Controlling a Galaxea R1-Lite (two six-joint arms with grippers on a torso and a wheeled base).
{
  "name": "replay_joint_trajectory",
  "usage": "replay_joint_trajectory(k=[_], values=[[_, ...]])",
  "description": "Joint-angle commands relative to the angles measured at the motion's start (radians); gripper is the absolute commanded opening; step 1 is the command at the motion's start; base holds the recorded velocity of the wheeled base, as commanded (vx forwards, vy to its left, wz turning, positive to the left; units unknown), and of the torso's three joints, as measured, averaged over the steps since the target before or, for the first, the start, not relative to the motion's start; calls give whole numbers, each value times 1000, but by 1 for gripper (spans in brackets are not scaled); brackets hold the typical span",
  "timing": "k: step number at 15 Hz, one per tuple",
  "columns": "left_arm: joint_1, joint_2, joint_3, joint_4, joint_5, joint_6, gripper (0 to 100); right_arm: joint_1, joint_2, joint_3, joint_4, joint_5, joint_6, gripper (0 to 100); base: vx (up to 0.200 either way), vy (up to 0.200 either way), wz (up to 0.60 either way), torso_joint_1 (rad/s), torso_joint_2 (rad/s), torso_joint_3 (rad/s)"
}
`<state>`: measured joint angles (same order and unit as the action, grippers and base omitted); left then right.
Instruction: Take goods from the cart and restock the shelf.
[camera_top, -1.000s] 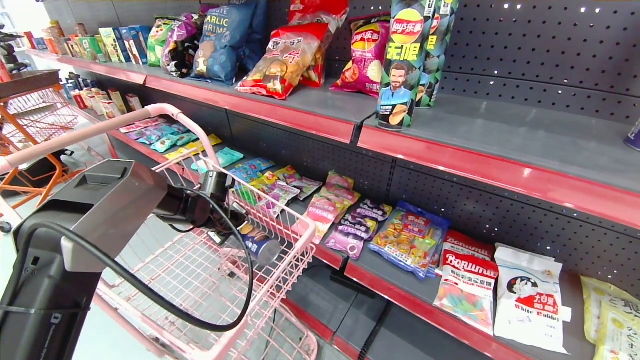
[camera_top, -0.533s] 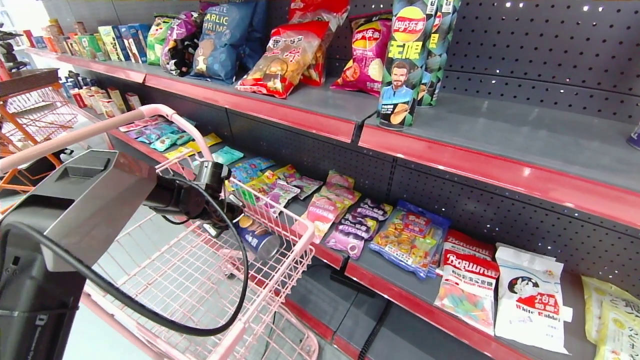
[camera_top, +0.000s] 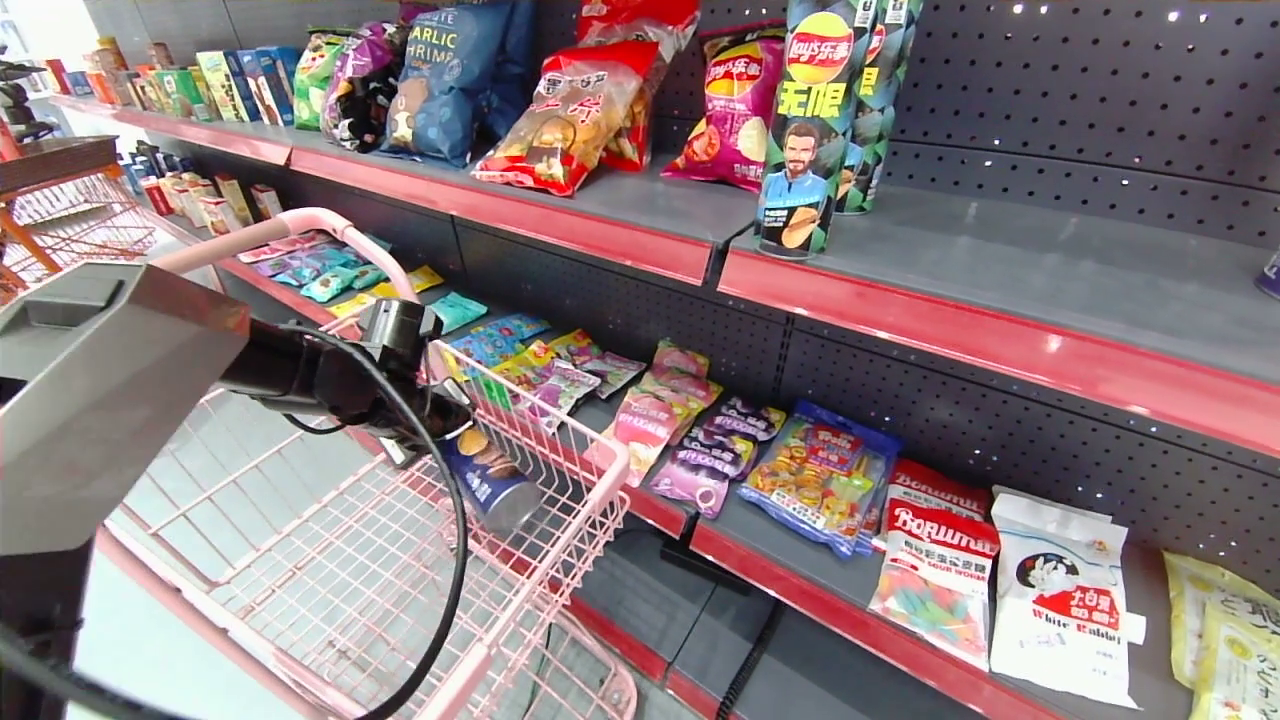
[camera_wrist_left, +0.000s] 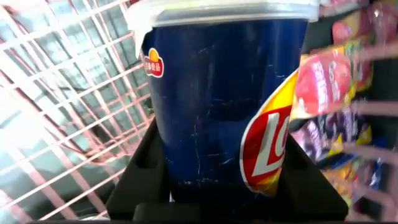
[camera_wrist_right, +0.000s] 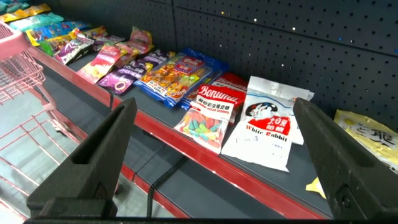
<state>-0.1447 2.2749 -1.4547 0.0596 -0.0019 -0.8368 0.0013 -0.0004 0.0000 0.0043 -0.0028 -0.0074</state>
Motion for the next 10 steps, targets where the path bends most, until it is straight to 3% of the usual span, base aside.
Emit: replay_joint_trajectory(k=[1, 5, 6, 7, 8, 10], values=[[-3, -133, 80, -20, -3, 44, 0, 0, 0, 0, 0, 0, 0, 100, 0, 0, 0, 0, 0, 0], [-4, -374, 251, -40, -7, 275, 0, 0, 0, 0, 0, 0, 0, 100, 0, 0, 0, 0, 0, 0], [-6, -402, 272, -40, -7, 295, 0, 0, 0, 0, 0, 0, 0, 100, 0, 0, 0, 0, 0, 0], [-19, -499, 320, -44, -7, 357, 0, 0, 0, 0, 0, 0, 0, 100, 0, 0, 0, 0, 0, 0], [-32, -549, 343, -50, -7, 392, 0, 0, 0, 0, 0, 0, -2, 100, 0, 0, 0, 0, 0, 0], [-39, -719, 427, -67, -6, 628, 0, 0, 0, 0, 0, 0, -2, 100, 0, 0, 0, 0, 0, 0]])
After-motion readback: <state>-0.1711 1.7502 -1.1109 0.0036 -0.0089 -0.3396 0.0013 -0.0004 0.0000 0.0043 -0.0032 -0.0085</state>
